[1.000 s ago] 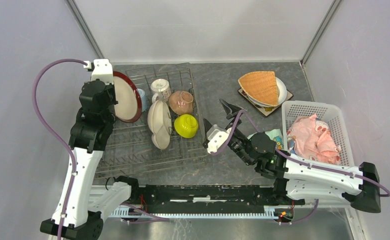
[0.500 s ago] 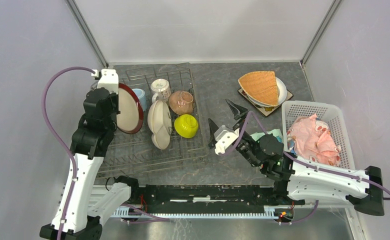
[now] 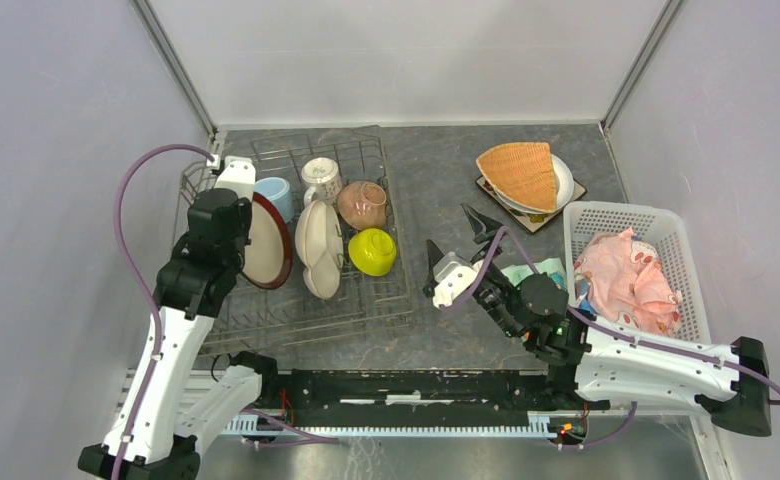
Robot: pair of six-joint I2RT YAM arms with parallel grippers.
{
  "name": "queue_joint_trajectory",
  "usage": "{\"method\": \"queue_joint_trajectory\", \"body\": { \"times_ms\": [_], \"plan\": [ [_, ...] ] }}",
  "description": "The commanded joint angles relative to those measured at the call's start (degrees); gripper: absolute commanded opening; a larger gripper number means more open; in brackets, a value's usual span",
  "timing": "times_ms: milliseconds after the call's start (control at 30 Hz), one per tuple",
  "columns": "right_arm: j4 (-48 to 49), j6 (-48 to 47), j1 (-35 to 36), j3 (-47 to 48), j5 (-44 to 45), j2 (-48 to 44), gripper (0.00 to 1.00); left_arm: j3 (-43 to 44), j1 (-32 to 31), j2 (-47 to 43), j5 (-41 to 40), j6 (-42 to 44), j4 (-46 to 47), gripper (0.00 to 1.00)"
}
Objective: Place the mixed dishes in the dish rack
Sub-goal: Insert the plate into the dish rack.
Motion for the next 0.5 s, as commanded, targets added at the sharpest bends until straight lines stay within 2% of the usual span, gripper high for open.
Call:
{"method": "queue_joint_trajectory", "body": {
  "times_ms": [0,133,467],
  "plan": [
    [3.5,-0.3,-0.7,-0.6,1.4,-2.0,0.98,0.6,-0.4,-1.4,-1.2,0.8,7.4,0.02],
    [3.6,-0.6,-1.4,-0.6,1.1,-2.1,0.98,0.8,-0.8,-0.2,-2.7,3.7,8.7,0.02],
    [3.3,0.2,-3.5,-1.6,1.1,-3.5,0.98,-2.3,-2.4,0.4,-1.9,3.1,9.6,0.02]
  ]
}}
